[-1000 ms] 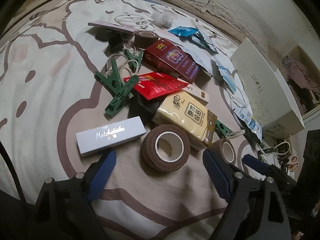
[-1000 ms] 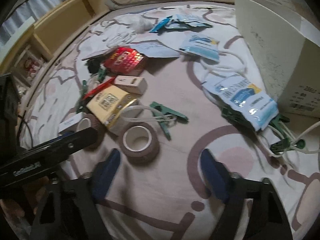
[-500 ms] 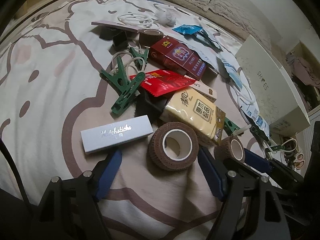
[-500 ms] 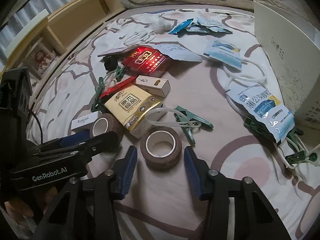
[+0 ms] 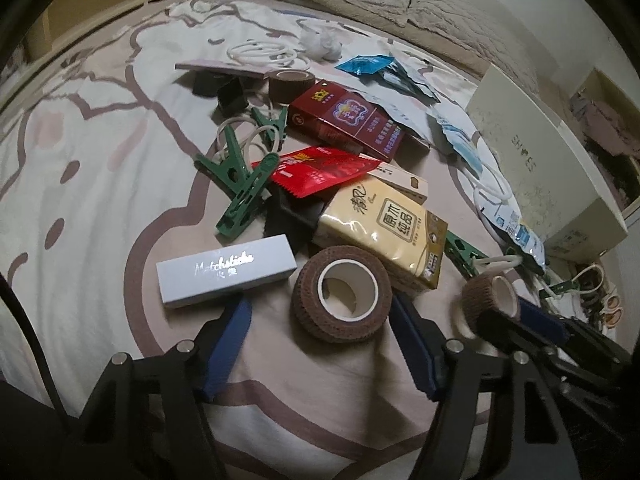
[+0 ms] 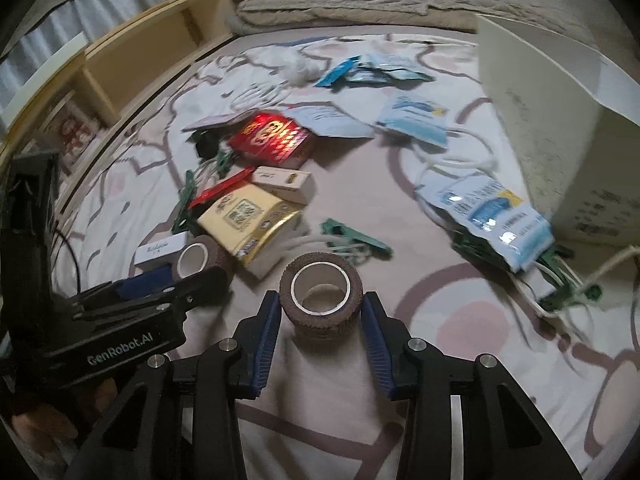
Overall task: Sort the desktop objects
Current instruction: 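Close the right gripper on the brown tape roll, then hold the brown tape roll in the right gripper above the blanket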
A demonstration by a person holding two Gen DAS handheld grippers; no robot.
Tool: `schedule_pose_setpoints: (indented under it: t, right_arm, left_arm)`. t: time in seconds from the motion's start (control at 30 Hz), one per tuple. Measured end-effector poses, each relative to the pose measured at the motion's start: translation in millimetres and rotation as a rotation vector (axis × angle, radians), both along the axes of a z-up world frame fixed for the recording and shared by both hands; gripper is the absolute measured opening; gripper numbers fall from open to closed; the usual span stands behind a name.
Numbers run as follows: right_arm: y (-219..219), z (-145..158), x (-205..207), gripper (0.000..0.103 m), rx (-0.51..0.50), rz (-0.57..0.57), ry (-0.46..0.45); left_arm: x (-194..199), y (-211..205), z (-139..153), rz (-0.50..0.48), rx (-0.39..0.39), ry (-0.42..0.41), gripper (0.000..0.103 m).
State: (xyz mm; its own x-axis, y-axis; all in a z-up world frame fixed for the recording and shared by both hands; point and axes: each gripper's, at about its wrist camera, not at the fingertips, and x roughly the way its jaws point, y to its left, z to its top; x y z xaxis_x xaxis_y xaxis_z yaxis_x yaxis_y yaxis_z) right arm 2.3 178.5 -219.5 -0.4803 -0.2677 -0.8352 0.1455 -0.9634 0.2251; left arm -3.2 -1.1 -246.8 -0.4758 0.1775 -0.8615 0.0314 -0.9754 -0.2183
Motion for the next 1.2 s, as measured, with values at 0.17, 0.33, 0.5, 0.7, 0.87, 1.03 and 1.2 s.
schedule_pose_setpoints:
  t: [0.17,0.33,0.5,0.7,0.87,1.03,1.2]
  right_arm:
    - [7,0,8,0.042,0.021,-0.092,0.021]
    - [8,-5,15,0.042,0.058,-0.156,0.025]
    - [7,-10,13,0.042,0.070,-0.170,0.018]
    - [11,-13,12,0.042,0.042,-0.185,0.008]
    - [10,-12,10,0.042,0.052,-0.190,0.015]
    - [9,-12,8,0.042,0.068,-0.195,0.021]
    - [10,-13,6,0.043,0.064,-0.199,0.011]
  left_arm:
    - [2,15,-2,-0.026,-0.100,0.041,0.064]
    - [3,21,-4,-0.040,-0.152,0.076,0.055]
    - [5,29,-5,-0.059,-0.187,0.105,0.047]
    - [4,31,-5,-0.060,-0.197,0.107,0.047]
    - [4,31,-6,-0.053,-0.188,0.103,0.047]
    - [1,31,-6,-0.026,-0.180,0.104,0.047]
    - [0,31,-6,-0.022,-0.174,0.103,0.047]
